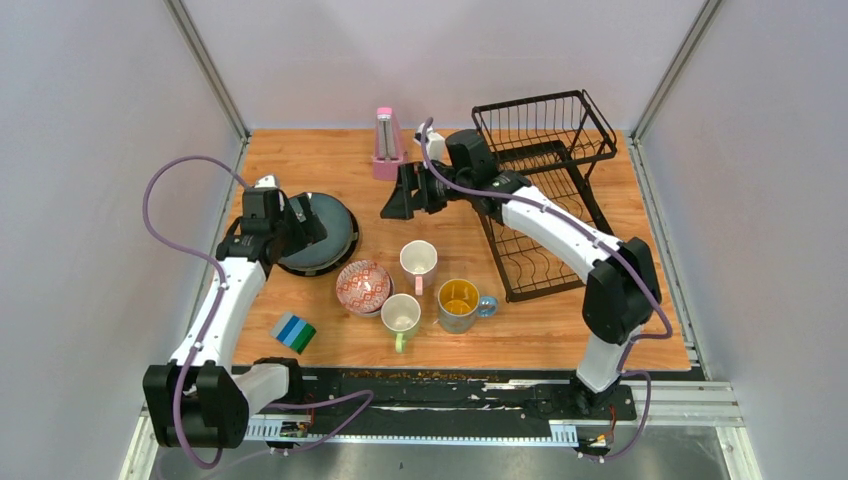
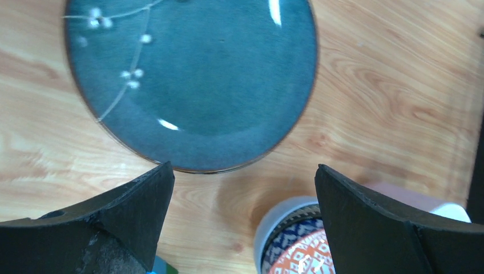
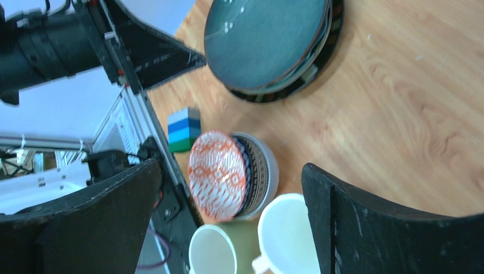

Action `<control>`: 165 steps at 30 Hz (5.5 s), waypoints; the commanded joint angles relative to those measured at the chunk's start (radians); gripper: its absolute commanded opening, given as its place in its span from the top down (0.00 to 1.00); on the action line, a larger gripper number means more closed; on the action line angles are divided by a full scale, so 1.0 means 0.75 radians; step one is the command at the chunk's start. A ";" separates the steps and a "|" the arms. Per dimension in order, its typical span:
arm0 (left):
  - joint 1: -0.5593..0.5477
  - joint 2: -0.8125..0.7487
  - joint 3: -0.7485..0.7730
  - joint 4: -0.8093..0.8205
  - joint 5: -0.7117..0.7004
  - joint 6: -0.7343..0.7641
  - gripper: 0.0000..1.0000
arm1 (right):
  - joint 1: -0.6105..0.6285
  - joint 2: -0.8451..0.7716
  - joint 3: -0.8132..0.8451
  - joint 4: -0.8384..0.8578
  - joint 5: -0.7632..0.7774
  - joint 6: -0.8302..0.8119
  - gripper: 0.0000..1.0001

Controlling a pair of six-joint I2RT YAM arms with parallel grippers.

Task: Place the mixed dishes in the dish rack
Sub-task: Pick up the cup at the center of the board, then turn the cup upside down in the dish rack.

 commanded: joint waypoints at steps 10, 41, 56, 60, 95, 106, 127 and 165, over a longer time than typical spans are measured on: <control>-0.057 -0.040 0.106 0.111 0.638 0.126 0.07 | 0.024 -0.571 -0.488 -0.036 0.348 0.009 0.01; -0.721 0.707 0.647 -0.158 0.235 0.329 0.26 | 0.023 -1.320 -1.025 0.080 1.208 0.165 0.07; -0.734 0.778 0.649 -0.186 0.313 0.417 0.41 | 0.023 -1.320 -1.051 0.078 1.269 0.196 0.04; -0.743 0.807 0.660 -0.178 0.302 0.408 0.47 | 0.023 -1.315 -1.058 0.078 1.281 0.200 0.04; -0.765 0.774 0.621 -0.070 0.279 0.348 1.00 | 0.023 -1.310 -1.061 0.007 1.350 0.271 0.03; -0.726 0.513 0.436 0.226 0.256 0.202 1.00 | 0.022 -1.279 -1.005 0.004 1.298 0.264 0.00; -0.521 0.092 0.125 0.896 0.739 0.004 1.00 | -0.013 -1.195 -0.999 0.156 0.835 0.410 0.00; -0.542 0.168 -0.097 2.124 1.183 -0.493 1.00 | -0.437 -1.042 -1.235 1.382 -0.442 1.191 0.00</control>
